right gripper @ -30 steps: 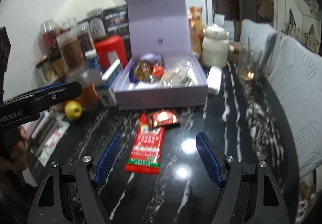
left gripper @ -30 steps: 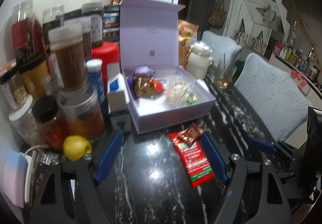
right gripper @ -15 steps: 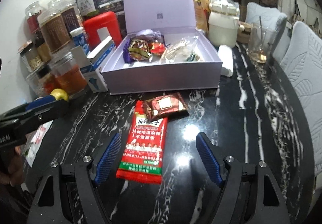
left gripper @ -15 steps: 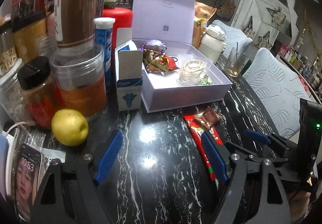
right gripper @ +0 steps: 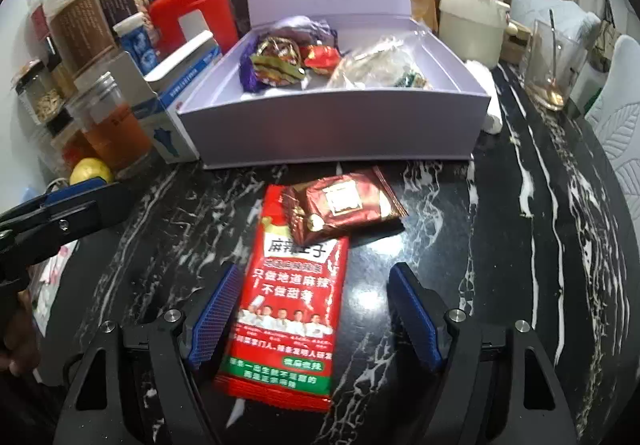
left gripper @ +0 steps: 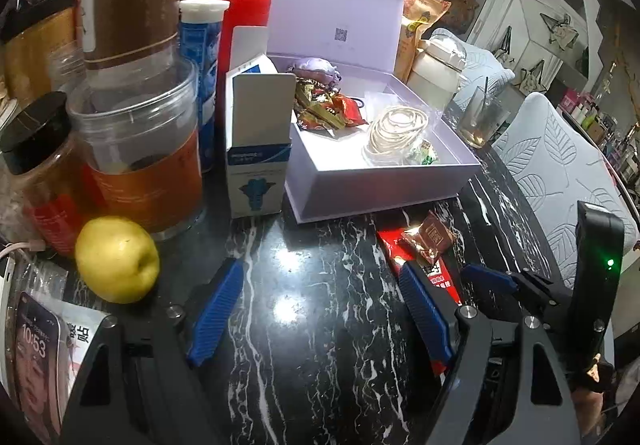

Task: Organize soft objects
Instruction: 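Lower both grippers toward the red spicy-strip packet and brown chocolate packet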

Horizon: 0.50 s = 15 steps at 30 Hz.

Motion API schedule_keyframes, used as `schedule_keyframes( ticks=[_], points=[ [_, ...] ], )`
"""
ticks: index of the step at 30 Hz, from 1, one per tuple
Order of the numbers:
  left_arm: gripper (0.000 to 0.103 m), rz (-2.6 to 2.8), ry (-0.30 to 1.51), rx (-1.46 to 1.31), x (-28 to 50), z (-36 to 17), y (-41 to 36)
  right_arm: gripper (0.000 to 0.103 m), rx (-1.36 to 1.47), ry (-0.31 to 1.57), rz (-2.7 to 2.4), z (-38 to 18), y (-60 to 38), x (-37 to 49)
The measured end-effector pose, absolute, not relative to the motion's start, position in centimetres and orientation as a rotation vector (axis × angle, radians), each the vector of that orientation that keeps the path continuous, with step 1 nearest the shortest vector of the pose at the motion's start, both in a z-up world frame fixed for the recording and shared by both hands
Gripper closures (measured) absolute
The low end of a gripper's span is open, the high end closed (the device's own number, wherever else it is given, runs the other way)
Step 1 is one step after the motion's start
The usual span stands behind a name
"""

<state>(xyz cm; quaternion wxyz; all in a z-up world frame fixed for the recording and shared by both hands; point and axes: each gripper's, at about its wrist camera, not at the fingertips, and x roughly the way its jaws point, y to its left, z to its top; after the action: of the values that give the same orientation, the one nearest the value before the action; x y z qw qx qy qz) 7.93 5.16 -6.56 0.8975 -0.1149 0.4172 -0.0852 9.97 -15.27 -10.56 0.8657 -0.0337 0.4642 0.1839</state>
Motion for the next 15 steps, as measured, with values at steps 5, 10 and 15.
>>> schedule_keyframes(
  ticks=[5,10,15],
  points=[
    [0.023,-0.172,0.873,-0.240,8.1,-6.4,4.9,0.025,-0.070,0.972,0.399,-10.7,-15.2,10.0],
    [0.023,-0.175,0.890,-0.250,8.0,-6.6,4.6,0.029,-0.153,0.955,0.390,-10.9,-14.3,9.1],
    [0.023,-0.180,0.891,-0.236,7.4,-6.6,4.1,0.056,-0.189,0.920,0.393,-10.9,-14.2,8.0]
  ],
)
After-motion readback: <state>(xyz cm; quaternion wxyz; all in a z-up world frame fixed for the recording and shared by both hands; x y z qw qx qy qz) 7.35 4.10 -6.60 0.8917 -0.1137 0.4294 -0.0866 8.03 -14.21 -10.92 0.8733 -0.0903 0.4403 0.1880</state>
